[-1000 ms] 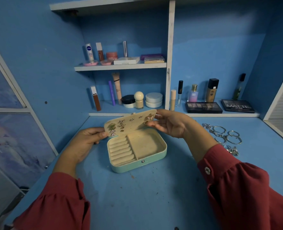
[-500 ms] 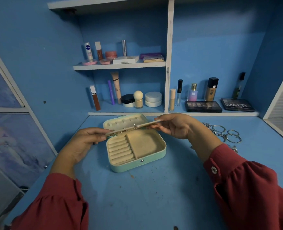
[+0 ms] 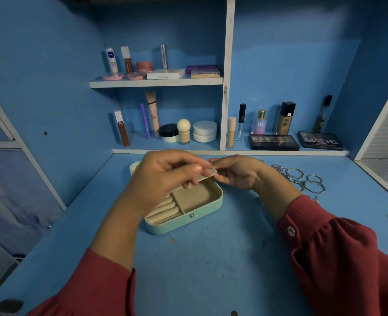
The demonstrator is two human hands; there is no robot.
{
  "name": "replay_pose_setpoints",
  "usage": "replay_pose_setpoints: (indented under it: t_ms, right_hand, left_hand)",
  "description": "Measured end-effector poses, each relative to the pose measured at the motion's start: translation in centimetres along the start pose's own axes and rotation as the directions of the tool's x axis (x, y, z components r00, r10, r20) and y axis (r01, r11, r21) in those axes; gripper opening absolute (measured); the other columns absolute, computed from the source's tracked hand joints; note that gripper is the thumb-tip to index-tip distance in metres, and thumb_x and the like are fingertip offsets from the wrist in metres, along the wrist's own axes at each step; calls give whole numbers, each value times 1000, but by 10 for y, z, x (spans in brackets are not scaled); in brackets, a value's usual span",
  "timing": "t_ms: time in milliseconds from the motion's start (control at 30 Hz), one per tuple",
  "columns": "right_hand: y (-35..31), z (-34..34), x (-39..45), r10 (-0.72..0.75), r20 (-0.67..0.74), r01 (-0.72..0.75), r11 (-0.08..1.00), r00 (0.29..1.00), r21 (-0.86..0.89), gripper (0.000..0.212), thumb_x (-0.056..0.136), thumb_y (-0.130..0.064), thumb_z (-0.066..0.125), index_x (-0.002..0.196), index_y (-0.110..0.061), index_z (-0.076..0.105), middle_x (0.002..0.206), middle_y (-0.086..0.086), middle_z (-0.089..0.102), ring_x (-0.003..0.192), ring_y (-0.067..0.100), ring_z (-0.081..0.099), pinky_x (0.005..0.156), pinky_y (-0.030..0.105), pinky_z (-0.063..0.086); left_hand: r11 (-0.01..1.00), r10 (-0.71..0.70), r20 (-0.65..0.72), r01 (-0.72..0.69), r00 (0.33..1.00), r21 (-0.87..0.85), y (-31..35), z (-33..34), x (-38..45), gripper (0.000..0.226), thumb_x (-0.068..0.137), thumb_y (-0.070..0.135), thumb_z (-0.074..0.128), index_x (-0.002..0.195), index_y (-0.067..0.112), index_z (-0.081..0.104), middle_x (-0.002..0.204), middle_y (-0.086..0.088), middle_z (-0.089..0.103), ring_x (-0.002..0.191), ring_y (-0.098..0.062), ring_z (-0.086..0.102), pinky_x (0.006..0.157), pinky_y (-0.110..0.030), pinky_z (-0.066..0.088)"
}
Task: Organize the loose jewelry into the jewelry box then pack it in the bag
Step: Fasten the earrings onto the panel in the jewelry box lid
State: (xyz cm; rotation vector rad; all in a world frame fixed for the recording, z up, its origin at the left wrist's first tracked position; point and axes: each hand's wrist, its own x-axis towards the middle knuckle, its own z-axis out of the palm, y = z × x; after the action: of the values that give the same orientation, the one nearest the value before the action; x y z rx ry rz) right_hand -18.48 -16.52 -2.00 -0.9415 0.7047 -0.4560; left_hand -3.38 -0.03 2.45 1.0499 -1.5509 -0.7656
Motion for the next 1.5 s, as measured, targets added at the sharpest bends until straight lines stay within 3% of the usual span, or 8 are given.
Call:
replay_pose_setpoints:
  t_ms: [67,100,233,433,567,767,1133,1500]
  right_hand:
    - [1,0,1,12,40,-11,999,999,-30,21,79,2,60,100,-2,57,84,10,67,79,18,64,76,25,55]
    - [2,2,0,17,42,-15,999,999,-37,10,84,2,57,91,-4,57,76,8,67,73,16,64,74,25,53]
    - [0,3,-4,8,-16,-8,999,1000,31,16,91,4,52,81,-8,55,64,7,68,57,12,67,58,18,56]
    - [1,3,-5,-8,-11,8,1000,1000,14,14,91,4,53,84,-8,55,63,6,68,58,11,68,59,18,56]
    - [1,3,-3,-10,-17,10,1000,1000,16,13,90,4,53,86,-8,54,62,6,68,58,11,68,59,18,55]
    - [2,4,-2,-17,-24,18,1000,1000,12,12,89,4,54,88,-8,54,63,5,69,58,10,68,58,18,56]
    - [1,4,-4,-6,-19,6,1000,1000,13,12,88,4,56,83,-8,56,65,5,68,60,11,68,61,18,56]
    - [1,4,-5,-3,-16,3,1000,1000,6,13,88,4,56,82,-8,56,65,7,69,59,12,68,57,17,56]
  left_hand:
    - [988,-43,60,34,997,150,4,31,0,13,84,9,68,88,17,76,81,-11,73,65,-17,63,63,-29,52]
    - [966,-60,68,40,996,257,0,47,-1,13,86,10,67,89,19,76,79,-10,72,66,-17,65,65,-29,53]
    - [732,-5,163,-107,987,673,-33,90,-2,25,90,14,51,103,12,72,94,-10,69,87,-27,62,76,-41,51]
    - [527,150,365,-386,919,757,-66,105,2,20,87,6,49,99,6,65,91,-8,61,87,-27,54,69,-41,53]
    - [456,96,455,-445,885,771,-71,106,4,44,84,16,28,106,9,65,101,-6,62,95,-27,52,73,-40,51]
    - [448,79,450,-435,889,781,-65,104,2,15,77,-6,55,85,5,62,93,-9,58,91,-28,51,68,-44,51]
    - [420,110,341,-354,934,835,-70,99,-1,27,64,-16,62,81,5,63,79,-9,53,76,-26,51,54,-35,44]
    - [504,147,229,-272,962,820,-70,102,-2,30,63,-9,75,85,8,63,83,-7,55,68,-23,56,47,-32,44]
